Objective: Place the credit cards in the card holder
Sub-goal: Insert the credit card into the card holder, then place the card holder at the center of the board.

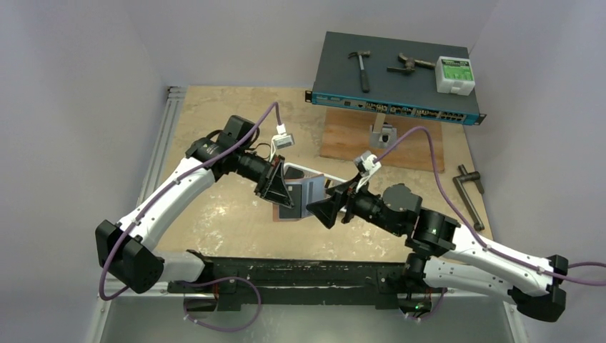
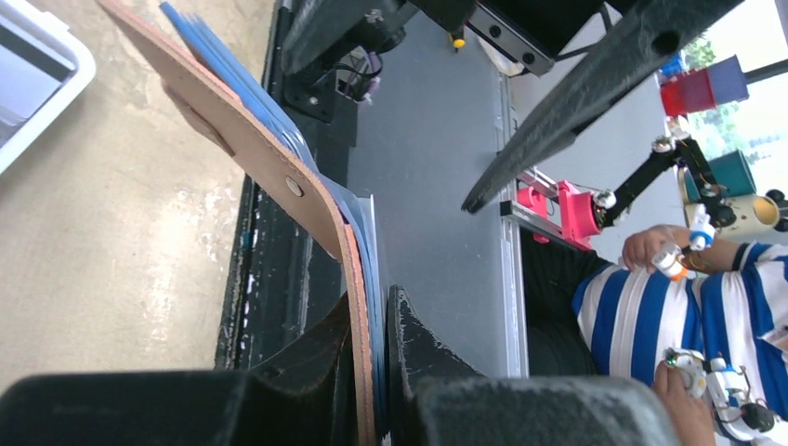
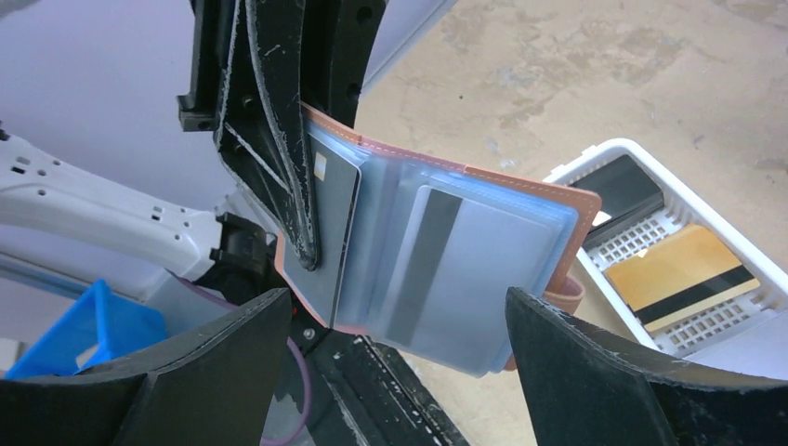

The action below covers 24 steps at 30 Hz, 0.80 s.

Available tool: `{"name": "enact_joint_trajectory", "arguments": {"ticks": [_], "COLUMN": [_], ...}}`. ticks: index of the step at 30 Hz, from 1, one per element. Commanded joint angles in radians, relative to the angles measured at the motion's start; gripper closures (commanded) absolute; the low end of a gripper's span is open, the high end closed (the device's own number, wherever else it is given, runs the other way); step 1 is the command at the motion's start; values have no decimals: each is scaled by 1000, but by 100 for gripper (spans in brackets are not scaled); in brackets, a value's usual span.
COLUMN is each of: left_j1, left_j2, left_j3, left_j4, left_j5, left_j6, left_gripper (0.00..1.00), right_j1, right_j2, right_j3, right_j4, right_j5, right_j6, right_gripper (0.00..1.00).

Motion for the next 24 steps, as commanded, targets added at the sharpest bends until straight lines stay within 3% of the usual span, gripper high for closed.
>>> {"name": "enact_joint_trajectory", "arguments": {"ticks": [1,5,13,19,24], "left_j1": [-5,-5,-8,-10,-9], "left_j2": [-33,-44,-49,-14,23], "left_j3": [50,53,72,117,137], "left_j4": [-14,-27,-164,-381,-493], "left_j5": [124,154,225,283,298], "left_j6": [71,81,216,434,556], "left_gripper": [97,97,97,97,97], "right_j1": [-3,-6,-47,-165,-205], "right_j2": [-72,-85,-73,-97,-54], "right_j3": [-36,-49,-102,-176,-215], "right_j4": [59,19,163,380,566], "right_j5": [3,52,-52,-331,-545], "right_j6": [-27,-9,-3,36,101], "right_gripper": [12,7,2,4,12]}}
